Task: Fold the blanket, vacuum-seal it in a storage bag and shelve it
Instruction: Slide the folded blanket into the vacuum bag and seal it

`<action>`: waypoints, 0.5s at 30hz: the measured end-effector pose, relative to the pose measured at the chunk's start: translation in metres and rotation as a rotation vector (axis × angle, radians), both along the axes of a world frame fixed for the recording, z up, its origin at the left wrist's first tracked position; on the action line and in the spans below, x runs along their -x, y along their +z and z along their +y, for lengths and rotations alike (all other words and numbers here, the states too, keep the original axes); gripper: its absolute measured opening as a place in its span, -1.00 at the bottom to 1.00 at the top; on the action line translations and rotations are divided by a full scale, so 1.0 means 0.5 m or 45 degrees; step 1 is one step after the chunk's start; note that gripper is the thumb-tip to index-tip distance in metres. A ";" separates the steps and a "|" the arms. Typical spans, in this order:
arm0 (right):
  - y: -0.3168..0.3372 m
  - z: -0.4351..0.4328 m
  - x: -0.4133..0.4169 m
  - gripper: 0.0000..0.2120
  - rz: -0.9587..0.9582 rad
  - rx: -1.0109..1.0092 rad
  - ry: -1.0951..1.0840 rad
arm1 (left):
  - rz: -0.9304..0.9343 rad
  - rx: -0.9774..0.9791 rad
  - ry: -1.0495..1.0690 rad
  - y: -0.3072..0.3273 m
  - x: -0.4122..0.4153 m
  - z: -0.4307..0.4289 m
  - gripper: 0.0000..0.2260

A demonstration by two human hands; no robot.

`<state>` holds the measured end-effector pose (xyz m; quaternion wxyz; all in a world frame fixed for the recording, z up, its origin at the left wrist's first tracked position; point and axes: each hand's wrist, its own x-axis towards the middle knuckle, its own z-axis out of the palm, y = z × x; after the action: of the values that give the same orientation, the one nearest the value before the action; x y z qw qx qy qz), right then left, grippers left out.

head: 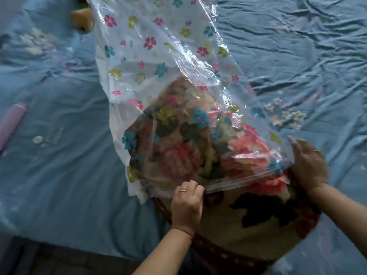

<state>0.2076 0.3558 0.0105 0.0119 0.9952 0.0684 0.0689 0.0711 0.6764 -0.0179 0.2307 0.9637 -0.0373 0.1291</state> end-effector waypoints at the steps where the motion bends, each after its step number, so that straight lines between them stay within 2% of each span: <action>1: 0.016 0.020 -0.002 -0.48 -0.080 -0.080 0.094 | -0.003 -0.005 0.005 -0.001 -0.002 0.003 -0.89; 4: 0.037 0.114 0.028 -0.57 -0.254 -0.205 0.588 | -0.013 -0.011 -0.005 -0.002 -0.008 0.008 -0.91; 7: 0.021 0.191 0.071 -0.62 -0.144 -0.219 0.943 | -0.011 -0.025 0.003 0.002 -0.005 0.005 -0.87; 13: -0.014 0.138 0.140 -0.61 0.040 -0.137 0.943 | -0.048 -0.049 -0.182 -0.020 0.039 -0.013 -0.81; 15: -0.015 0.139 0.141 -0.59 0.061 -0.123 0.906 | -0.026 -0.030 -0.079 -0.029 0.045 -0.004 -0.74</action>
<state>0.1374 0.4251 0.0030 -0.0613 0.9098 0.4076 0.0486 0.0488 0.6745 -0.0325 0.2230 0.9633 -0.0711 0.1313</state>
